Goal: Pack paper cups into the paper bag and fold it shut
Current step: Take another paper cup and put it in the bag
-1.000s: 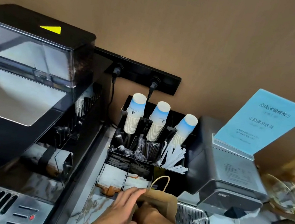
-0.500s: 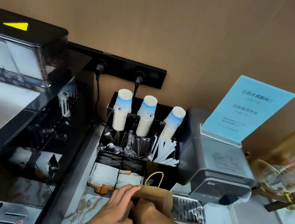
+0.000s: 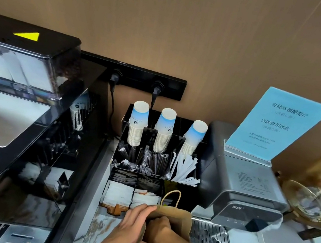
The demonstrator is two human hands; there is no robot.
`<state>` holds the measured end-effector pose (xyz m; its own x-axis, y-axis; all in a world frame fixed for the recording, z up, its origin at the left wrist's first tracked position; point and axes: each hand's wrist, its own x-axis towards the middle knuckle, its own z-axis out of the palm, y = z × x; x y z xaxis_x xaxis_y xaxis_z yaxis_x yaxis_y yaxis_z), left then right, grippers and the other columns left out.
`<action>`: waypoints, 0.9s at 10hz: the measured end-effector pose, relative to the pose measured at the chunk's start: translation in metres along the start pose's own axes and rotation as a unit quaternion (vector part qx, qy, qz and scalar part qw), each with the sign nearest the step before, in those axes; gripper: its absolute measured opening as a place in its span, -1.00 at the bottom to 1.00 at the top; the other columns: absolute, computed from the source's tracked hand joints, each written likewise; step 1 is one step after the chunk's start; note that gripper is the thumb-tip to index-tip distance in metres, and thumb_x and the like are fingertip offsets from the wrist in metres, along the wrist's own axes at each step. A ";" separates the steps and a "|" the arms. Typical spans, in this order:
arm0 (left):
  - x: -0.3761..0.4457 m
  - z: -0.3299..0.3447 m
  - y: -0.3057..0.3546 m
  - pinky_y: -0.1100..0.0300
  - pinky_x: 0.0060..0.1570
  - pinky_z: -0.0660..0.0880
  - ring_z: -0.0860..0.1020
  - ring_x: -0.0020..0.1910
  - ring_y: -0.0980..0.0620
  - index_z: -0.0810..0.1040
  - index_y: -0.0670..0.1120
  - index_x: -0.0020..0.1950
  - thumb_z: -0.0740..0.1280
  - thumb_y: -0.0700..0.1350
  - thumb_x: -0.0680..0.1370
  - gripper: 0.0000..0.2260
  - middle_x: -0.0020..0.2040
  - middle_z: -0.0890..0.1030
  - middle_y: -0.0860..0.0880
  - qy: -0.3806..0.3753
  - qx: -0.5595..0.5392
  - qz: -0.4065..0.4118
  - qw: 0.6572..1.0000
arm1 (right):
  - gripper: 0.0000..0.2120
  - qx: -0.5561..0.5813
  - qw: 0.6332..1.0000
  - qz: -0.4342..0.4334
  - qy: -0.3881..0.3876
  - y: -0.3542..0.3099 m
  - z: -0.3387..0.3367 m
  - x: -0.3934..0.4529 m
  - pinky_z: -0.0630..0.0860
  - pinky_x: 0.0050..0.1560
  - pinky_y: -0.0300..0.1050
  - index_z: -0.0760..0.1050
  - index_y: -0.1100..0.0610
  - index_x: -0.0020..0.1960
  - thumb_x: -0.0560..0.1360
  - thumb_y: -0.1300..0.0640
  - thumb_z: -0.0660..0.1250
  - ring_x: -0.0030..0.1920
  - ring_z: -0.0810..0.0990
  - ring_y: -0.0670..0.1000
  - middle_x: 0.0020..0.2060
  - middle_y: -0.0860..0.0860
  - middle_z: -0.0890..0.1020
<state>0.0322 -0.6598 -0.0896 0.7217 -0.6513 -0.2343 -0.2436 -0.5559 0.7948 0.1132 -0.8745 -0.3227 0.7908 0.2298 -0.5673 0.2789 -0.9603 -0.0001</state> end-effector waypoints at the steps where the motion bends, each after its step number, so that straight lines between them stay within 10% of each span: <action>1: 0.000 0.001 -0.001 0.20 0.29 0.14 -0.08 0.40 0.29 -0.09 0.31 0.52 0.25 -0.02 0.42 -0.23 0.39 -0.05 0.33 -0.001 0.025 0.001 1.000 | -0.65 0.024 0.999 0.019 -0.038 -0.029 -0.090 -0.082 0.62 -0.03 0.23 0.54 0.08 0.02 0.34 -0.09 0.27 -0.10 0.70 0.25 -0.12 0.18 0.70; 3: 0.002 0.001 -0.007 0.17 0.28 0.17 -0.04 0.44 0.24 -0.11 0.33 0.49 0.26 0.08 0.43 -0.24 0.40 -0.02 0.32 0.007 0.045 -0.001 0.999 | -0.62 0.196 0.967 -0.071 -0.145 -0.026 -0.279 -0.229 0.58 -0.12 -0.07 0.46 0.18 0.26 0.52 0.36 0.08 -0.38 0.60 0.00 0.04 0.07 0.67; 4: 0.003 0.003 -0.010 0.16 0.27 0.16 -0.03 0.44 0.24 -0.10 0.32 0.51 0.27 0.15 0.46 -0.26 0.41 -0.02 0.33 0.015 0.040 0.002 0.999 | -0.57 0.331 0.941 -0.067 -0.019 0.005 -0.325 -0.247 0.55 -0.17 -0.08 0.53 0.16 0.11 0.44 0.49 0.05 -0.42 0.54 -0.09 -0.02 -0.02 0.71; 6: 0.008 0.008 -0.013 0.10 0.18 0.15 -0.01 0.37 0.23 -0.24 0.54 0.31 0.27 0.24 0.48 -0.30 0.36 -0.07 0.36 0.011 0.070 0.000 0.997 | -0.81 0.356 0.915 -0.058 0.180 -0.008 -0.353 -0.176 0.58 -0.25 -0.24 0.64 0.05 -0.01 0.55 0.25 0.29 -0.33 0.64 -0.06 -0.22 -0.03 0.72; 7: 0.008 0.007 -0.009 0.10 0.18 0.14 0.00 0.39 0.18 -0.25 0.50 0.33 0.26 0.23 0.49 -0.30 0.40 -0.04 0.31 0.002 0.078 -0.011 0.997 | -0.82 0.319 0.930 -0.089 0.160 -0.041 -0.343 -0.122 0.63 -0.16 -0.22 0.68 0.17 0.04 0.52 0.30 0.33 -0.36 0.61 -0.23 -0.24 -0.02 0.70; 9: 0.014 0.005 -0.006 -0.08 0.38 0.12 -0.01 0.43 0.15 -0.20 0.41 0.45 0.29 0.22 0.50 -0.26 0.56 -0.05 0.17 -0.007 0.083 -0.069 0.994 | -0.76 0.169 0.978 -0.088 0.088 -0.080 -0.320 -0.039 0.59 0.15 -0.01 0.63 0.14 0.12 0.46 0.23 0.44 0.04 0.65 0.11 0.02 0.10 0.69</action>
<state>0.0401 -0.6682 -0.1002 0.7469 -0.5693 -0.3436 -0.2473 -0.7174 0.6513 0.2346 -0.7561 -0.0366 0.8366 0.3921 -0.3826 0.2477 -0.8937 -0.3742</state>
